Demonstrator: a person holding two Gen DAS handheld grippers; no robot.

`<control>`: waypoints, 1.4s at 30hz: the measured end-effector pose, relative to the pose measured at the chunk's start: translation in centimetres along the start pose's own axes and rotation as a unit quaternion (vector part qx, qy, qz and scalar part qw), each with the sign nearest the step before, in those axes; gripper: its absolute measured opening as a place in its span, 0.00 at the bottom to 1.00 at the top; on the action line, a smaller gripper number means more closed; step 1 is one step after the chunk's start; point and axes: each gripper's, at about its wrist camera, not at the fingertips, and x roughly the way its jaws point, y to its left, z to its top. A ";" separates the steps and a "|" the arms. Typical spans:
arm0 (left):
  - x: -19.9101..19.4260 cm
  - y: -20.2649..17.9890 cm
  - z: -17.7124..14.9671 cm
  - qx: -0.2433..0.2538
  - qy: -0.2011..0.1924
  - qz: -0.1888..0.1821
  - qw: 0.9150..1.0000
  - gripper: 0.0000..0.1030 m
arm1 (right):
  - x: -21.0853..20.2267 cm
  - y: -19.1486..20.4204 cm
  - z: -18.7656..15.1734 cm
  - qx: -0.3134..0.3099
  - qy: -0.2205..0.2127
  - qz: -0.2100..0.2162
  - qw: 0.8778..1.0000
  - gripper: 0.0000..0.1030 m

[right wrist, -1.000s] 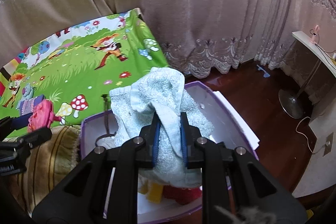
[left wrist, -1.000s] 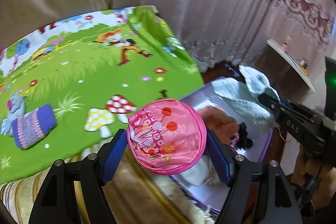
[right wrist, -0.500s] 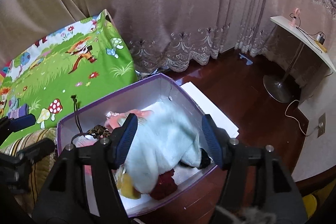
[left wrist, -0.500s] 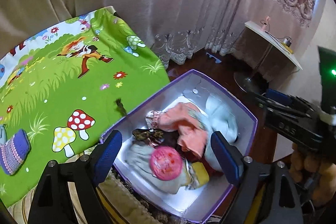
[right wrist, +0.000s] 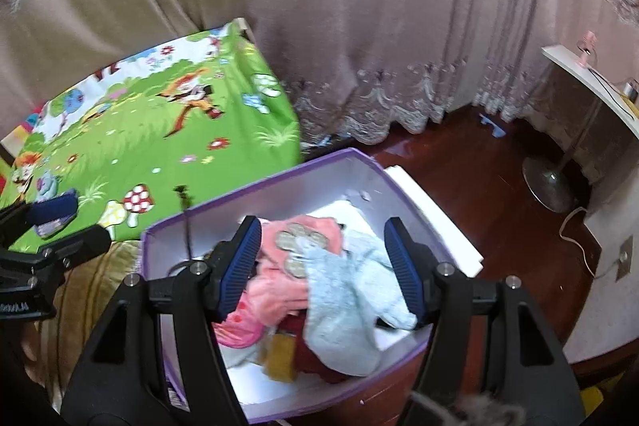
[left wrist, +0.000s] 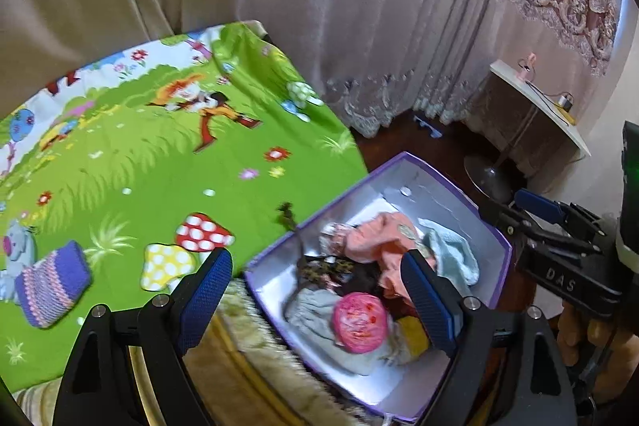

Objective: Organize soft objects
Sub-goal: 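Move both open tools back to the pig plush and purple mitten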

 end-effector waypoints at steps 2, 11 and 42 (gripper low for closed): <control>-0.5 1.4 0.1 -0.004 -0.006 0.010 1.000 0.85 | 0.1 1.3 0.2 -0.010 0.000 0.014 1.000 0.66; -2.7 10.6 -0.3 -0.054 -0.013 0.074 0.996 0.85 | 0.4 9.5 1.1 -0.077 0.006 0.072 0.994 0.66; -8.7 36.4 -3.5 -0.271 -0.039 0.183 0.944 0.85 | 7.0 39.0 -0.6 -0.281 0.110 0.223 0.927 0.78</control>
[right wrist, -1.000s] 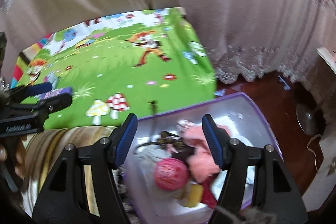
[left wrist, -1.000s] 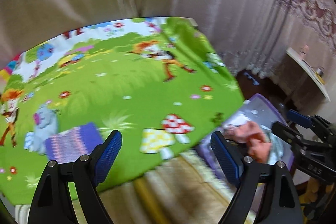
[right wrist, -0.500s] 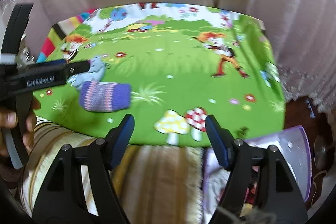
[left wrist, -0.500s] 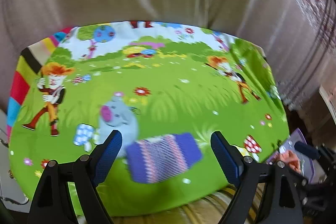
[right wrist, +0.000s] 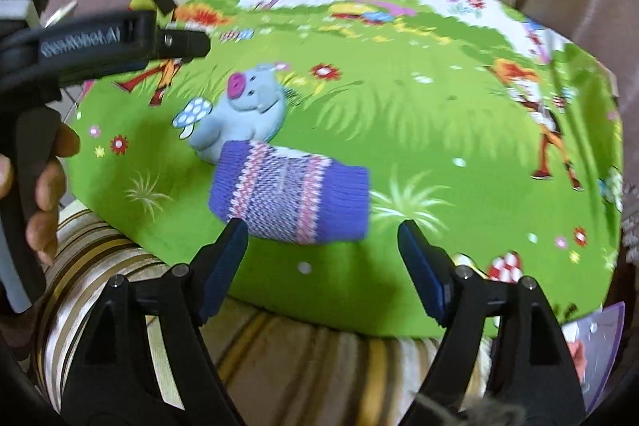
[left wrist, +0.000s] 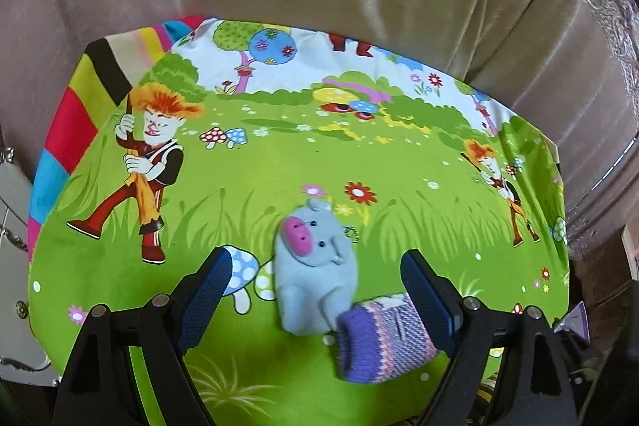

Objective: Organize soft objects
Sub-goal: 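Move both open tools back to the pig plush and purple mitten, then grasp the purple knit mitten with the right tool while the left tool grasps the blue pig plush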

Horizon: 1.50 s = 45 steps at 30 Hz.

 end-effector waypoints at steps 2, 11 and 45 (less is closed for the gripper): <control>0.4 0.7 0.0 -0.007 0.003 0.001 1.000 0.85 | 1.8 0.7 0.3 -0.009 0.026 0.012 1.000 0.78; 2.7 3.0 0.1 -0.037 0.021 0.005 0.999 0.85 | 6.3 2.2 1.3 -0.032 0.074 0.019 0.997 0.84; 10.7 -1.2 -2.2 0.015 0.124 0.053 0.991 0.83 | 4.0 -2.2 0.5 0.011 0.018 0.026 0.999 0.07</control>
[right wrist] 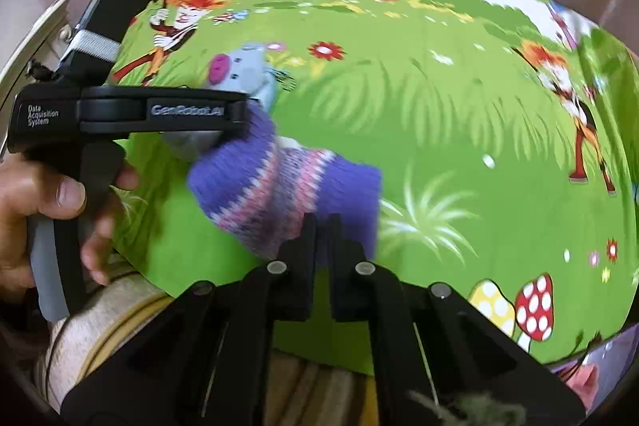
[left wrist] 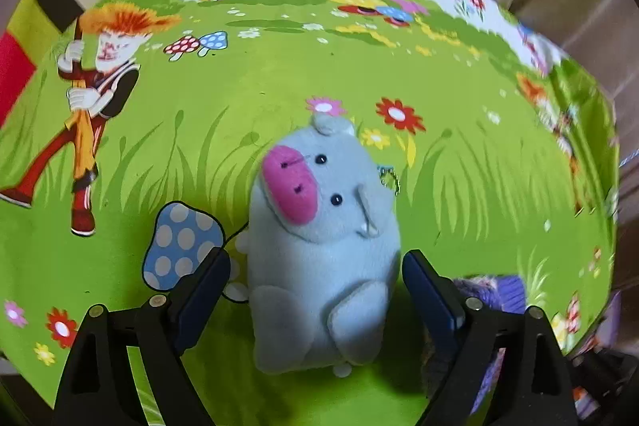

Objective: Organize soft objects
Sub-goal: 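Grasp the purple knit mitten with the right tool while the left tool grasps the blue pig plush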

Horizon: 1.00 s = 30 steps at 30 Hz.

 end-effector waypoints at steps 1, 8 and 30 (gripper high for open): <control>0.0 -0.4 -0.2 0.015 -0.003 0.012 1.000 0.74 | -0.1 -0.5 -0.2 0.008 -0.001 -0.001 1.000 0.07; -0.7 -1.3 -0.6 0.049 -0.015 0.010 0.999 0.43 | -1.0 -1.3 -0.3 0.015 -0.006 0.004 1.000 0.59; -4.2 2.6 -1.2 -0.039 -0.071 -0.052 0.995 0.22 | 2.8 2.7 1.3 -0.077 0.022 0.006 0.997 0.43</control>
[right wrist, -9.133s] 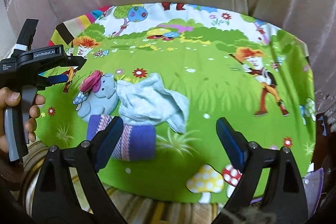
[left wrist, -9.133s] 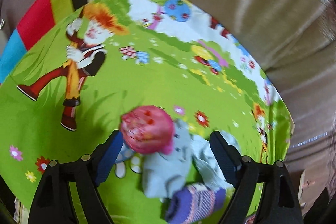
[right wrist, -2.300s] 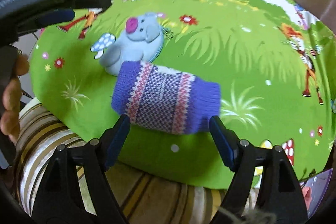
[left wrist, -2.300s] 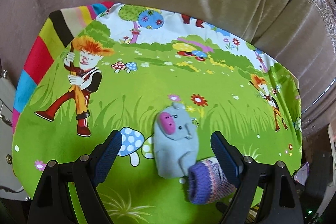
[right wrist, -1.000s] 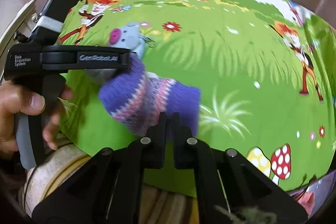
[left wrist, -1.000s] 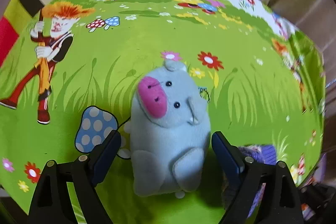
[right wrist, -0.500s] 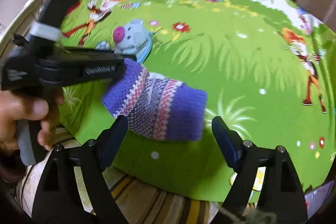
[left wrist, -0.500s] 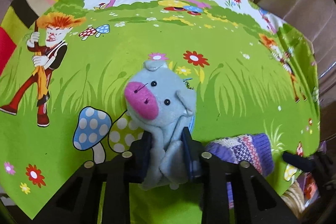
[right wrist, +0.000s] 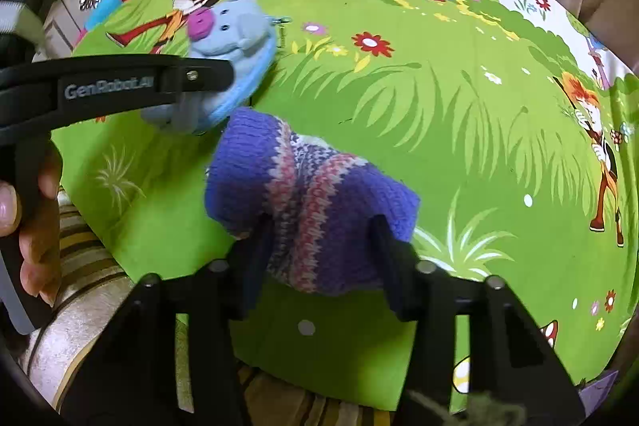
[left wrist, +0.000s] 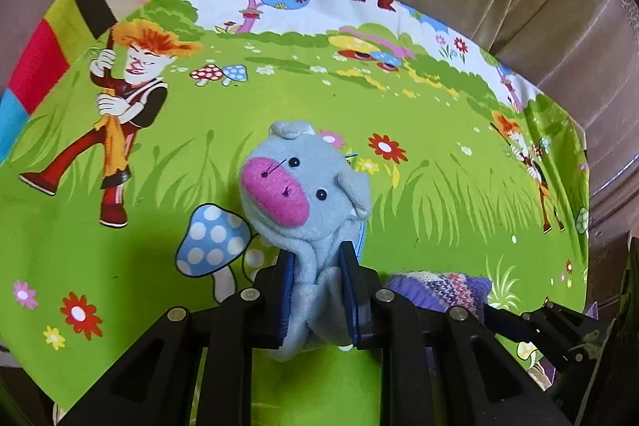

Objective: Organize soft objects
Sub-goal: 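Grasp the purple knit mitten with the right tool while the left tool grasps the blue pig plush, then lift and carry the pig plush and purple mitten over the box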

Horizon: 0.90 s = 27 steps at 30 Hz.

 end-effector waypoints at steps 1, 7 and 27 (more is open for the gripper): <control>-0.2 0.1 -0.1 -0.001 -0.003 0.002 1.000 0.22 | -0.3 -0.1 0.0 0.004 -0.005 0.002 1.000 0.38; -1.7 -0.6 -0.8 0.006 -0.015 0.003 1.000 0.22 | -2.0 -0.7 -0.8 0.031 -0.027 -0.004 0.999 0.26; -6.7 -7.7 -5.7 0.061 -0.031 -0.034 0.997 0.22 | -10.2 -5.5 -6.8 0.103 -0.082 -0.034 0.991 0.25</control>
